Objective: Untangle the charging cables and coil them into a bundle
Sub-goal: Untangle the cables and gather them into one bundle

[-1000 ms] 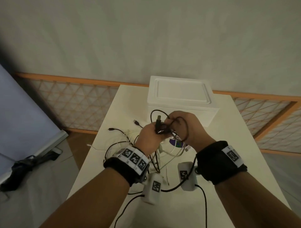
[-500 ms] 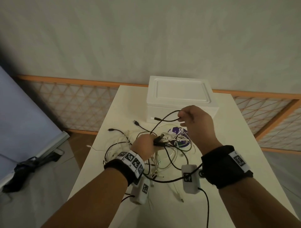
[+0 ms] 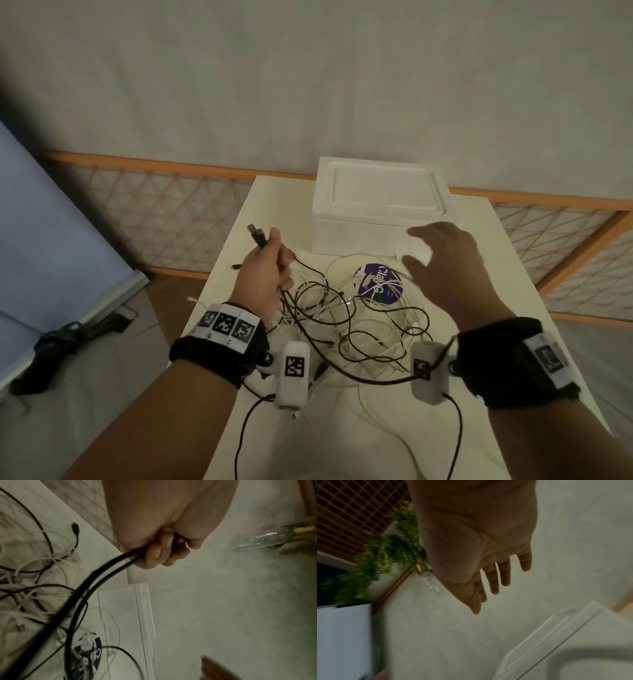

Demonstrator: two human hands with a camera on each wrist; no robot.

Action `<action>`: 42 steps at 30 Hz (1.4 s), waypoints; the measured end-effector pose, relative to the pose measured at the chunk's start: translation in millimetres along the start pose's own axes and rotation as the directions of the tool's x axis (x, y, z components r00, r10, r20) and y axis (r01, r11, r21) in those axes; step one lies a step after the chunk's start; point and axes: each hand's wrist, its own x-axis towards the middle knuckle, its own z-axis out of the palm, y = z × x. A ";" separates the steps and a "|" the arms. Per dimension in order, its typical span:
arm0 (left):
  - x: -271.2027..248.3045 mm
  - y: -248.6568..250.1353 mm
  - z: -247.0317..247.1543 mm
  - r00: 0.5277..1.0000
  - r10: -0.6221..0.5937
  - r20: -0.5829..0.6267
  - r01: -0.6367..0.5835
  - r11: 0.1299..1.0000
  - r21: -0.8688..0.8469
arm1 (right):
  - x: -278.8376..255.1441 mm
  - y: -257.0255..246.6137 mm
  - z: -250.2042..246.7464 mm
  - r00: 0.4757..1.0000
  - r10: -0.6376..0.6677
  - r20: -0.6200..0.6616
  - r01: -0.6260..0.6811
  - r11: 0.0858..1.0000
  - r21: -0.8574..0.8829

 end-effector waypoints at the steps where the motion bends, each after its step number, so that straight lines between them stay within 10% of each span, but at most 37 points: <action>1: -4.2 -1.7 5.7 0.999 -0.028 0.040 0.028 1.000 0.003 | -5.6 -17.4 5.5 0.996 -0.083 0.023 0.082 0.996 0.043; 5: -22.7 -3.9 25.6 0.973 -0.058 0.225 0.071 0.996 -0.051 | -28.0 -88.8 33.0 0.921 -0.186 0.342 0.107 0.965 0.239; 15: -34.9 -4.9 13.4 0.976 0.035 0.213 -0.057 0.994 0.096 | -33.5 -103.3 64.7 0.885 -0.062 0.461 -0.206 0.837 0.507; 18: -34.8 0.5 8.3 0.986 0.057 0.159 -0.072 0.993 0.092 | -33.4 -105.1 66.6 0.902 -0.115 0.417 -0.125 0.854 0.505; 20: -28.8 9.5 -6.5 0.991 0.068 0.114 -0.044 0.979 -0.198 | -30.5 -98.3 59.1 0.908 -0.149 0.391 -0.037 0.902 0.429; 24: -6.2 33.0 -66.2 0.975 0.022 -0.222 -0.121 0.889 -0.441 | -20.1 -54.5 33.9 0.903 -0.108 0.416 0.023 0.979 0.204; 27: -3.0 34.4 -98.1 0.928 0.017 -0.372 -0.146 0.936 -0.320 | -15.0 -34.1 21.5 0.912 -0.048 0.406 0.046 0.999 0.013; 30: -15.4 21.5 -76.7 0.960 0.085 -0.266 -0.084 0.996 0.016 | -10.6 -51.0 26.3 0.933 -0.188 0.306 0.255 0.947 -0.198; 34: -37.9 -7.0 -6.1 0.990 0.096 0.104 -0.137 0.831 0.540 | -21.3 -106.1 38.9 0.841 -0.462 0.282 0.535 0.787 -0.306; 42: -48.5 -6.3 -12.8 0.975 0.086 0.204 -0.210 0.657 0.724 | -28.3 -84.1 19.8 0.849 -0.489 0.198 0.511 0.857 -0.072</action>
